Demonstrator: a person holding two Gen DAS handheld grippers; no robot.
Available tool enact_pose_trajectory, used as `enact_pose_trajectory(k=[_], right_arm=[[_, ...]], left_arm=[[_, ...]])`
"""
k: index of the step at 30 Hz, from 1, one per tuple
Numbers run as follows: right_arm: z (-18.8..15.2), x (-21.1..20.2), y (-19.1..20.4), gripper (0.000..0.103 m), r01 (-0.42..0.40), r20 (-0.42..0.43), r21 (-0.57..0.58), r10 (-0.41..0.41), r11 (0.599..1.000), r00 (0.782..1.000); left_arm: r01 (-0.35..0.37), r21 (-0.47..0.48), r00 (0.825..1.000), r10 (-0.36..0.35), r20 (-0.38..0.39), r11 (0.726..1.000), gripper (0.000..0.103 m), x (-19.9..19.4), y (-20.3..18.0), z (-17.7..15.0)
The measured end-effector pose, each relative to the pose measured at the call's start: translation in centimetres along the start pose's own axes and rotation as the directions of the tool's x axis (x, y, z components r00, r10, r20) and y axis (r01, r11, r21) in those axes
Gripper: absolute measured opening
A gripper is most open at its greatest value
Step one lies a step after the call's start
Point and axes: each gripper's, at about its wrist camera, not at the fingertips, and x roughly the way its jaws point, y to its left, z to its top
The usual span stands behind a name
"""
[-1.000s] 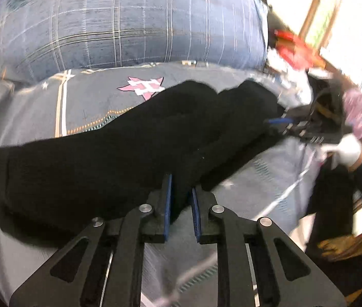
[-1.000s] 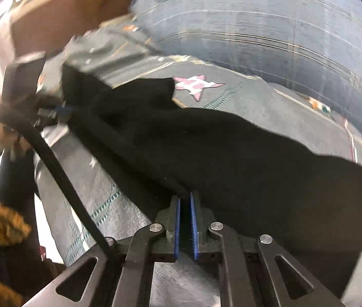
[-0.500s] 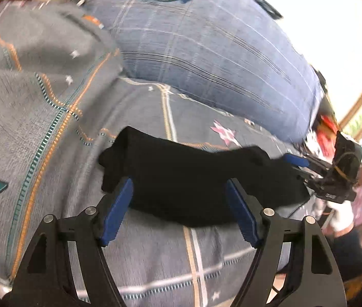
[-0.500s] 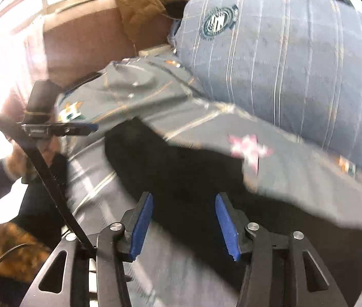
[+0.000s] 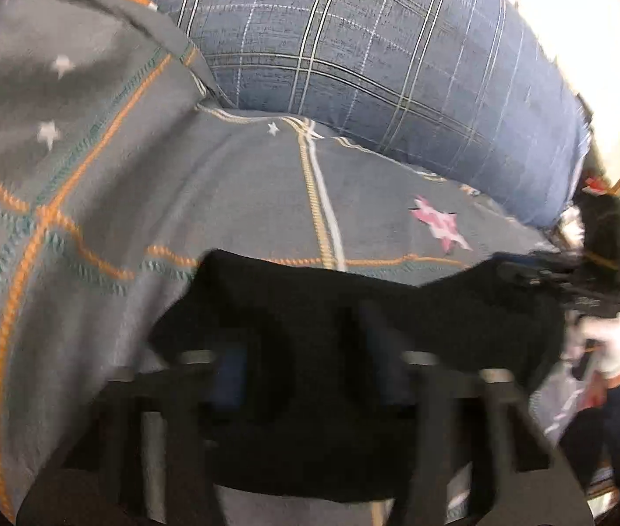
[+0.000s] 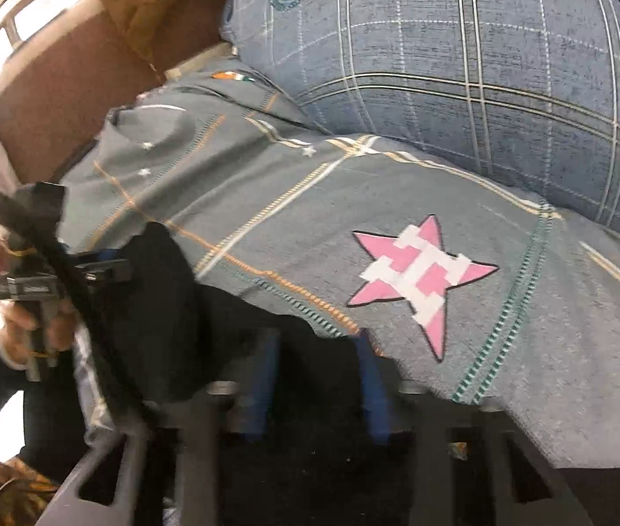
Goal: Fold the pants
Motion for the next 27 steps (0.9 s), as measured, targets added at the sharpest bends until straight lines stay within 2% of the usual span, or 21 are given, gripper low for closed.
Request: enact_pose_trajectory(k=[3,5,6,7,8,10,12,14,15,18,19,21,22,23,26,27], right_arm=[[-0.2,-1.4,0.2,0.022,0.015,0.028,-0.016,-0.015,1.000,1.000],[-0.2,-2.9,0.2,0.020,0.028,0.071,-0.012,-0.027,1.000,0.997],[-0.2,-3.3,0.1,0.019,0.037,0.088,-0.004,-0.036,0.999,0.995],[-0.1,-3.9,-0.1,0.016,0.066,0.111,0.010,-0.067,0.998,0.992],[-0.1,-4.2,-0.4,0.010,0.097,0.127,0.027,-0.099,0.995,0.987],[-0.4,-4.4,-1.9,0.010,0.146,0.160,0.108,-0.162,0.983,0.974],[-0.8,-2.5,-3.1,0.010,0.144,0.114,0.159,-0.163,0.977,0.980],[-1.0,-1.7,-2.4,0.010,0.152,0.080,0.136,-0.164,0.979,0.983],[-1.0,-2.0,-1.4,0.010,0.163,0.090,0.113,-0.174,0.980,0.981],[-0.6,-4.0,1.0,0.010,0.196,0.131,0.053,-0.201,0.979,0.971],[-0.4,-4.8,2.0,0.013,0.185,0.153,0.027,-0.187,0.982,0.970],[-0.1,-5.9,3.8,0.027,0.132,0.193,-0.017,-0.126,0.991,0.973],[0.1,-6.4,5.3,0.043,0.117,0.216,-0.049,-0.104,0.992,0.971],[0.2,-6.4,6.5,0.052,0.102,0.231,-0.079,-0.082,0.992,0.969],[0.1,-5.0,11.2,0.052,-0.052,0.240,-0.191,0.098,0.980,0.966],[0.0,-3.6,12.7,0.052,-0.099,0.210,-0.222,0.146,0.970,0.967]], left_arm=[[0.056,-0.016,0.996,-0.055,0.069,0.998,0.012,-2.3,0.0,1.1],[0.041,0.026,0.986,-0.045,0.160,0.999,0.011,-4.6,-0.7,1.5],[0.016,0.034,0.984,-0.022,0.179,0.999,0.011,-5.0,-0.8,1.6],[-0.012,0.035,0.985,0.006,0.172,0.999,0.011,-4.7,-0.9,1.8],[-0.051,0.032,0.991,0.047,0.128,0.998,0.011,-3.5,-0.5,1.8],[-0.100,0.011,0.993,0.099,0.069,0.995,0.010,-1.4,0.5,1.3],[-0.126,-0.010,0.992,0.126,0.028,0.992,0.011,-0.1,1.7,0.7],[-0.114,-0.032,0.993,0.115,0.039,0.993,0.011,-0.8,1.9,0.5],[-0.110,-0.034,0.992,0.111,0.056,0.993,0.011,-1.8,2.0,0.3],[-0.167,-0.027,0.983,0.169,0.072,0.986,0.011,-3.7,2.0,0.0],[-0.171,-0.045,0.983,0.173,0.060,0.984,0.011,-4.2,2.5,-0.2],[-0.122,-0.104,0.991,0.128,0.050,0.987,0.011,-4.9,3.8,-0.2],[-0.092,-0.144,0.994,0.100,0.049,0.985,0.011,-5.5,4.5,-0.3],[-0.083,-0.169,0.994,0.094,0.053,0.982,0.013,-5.9,4.9,-0.5],[-0.110,-0.199,0.991,0.123,0.054,0.974,0.049,-6.8,5.1,-1.1],[-0.095,-0.185,0.992,0.108,0.060,0.978,0.051,-7.0,4.6,-1.5]])
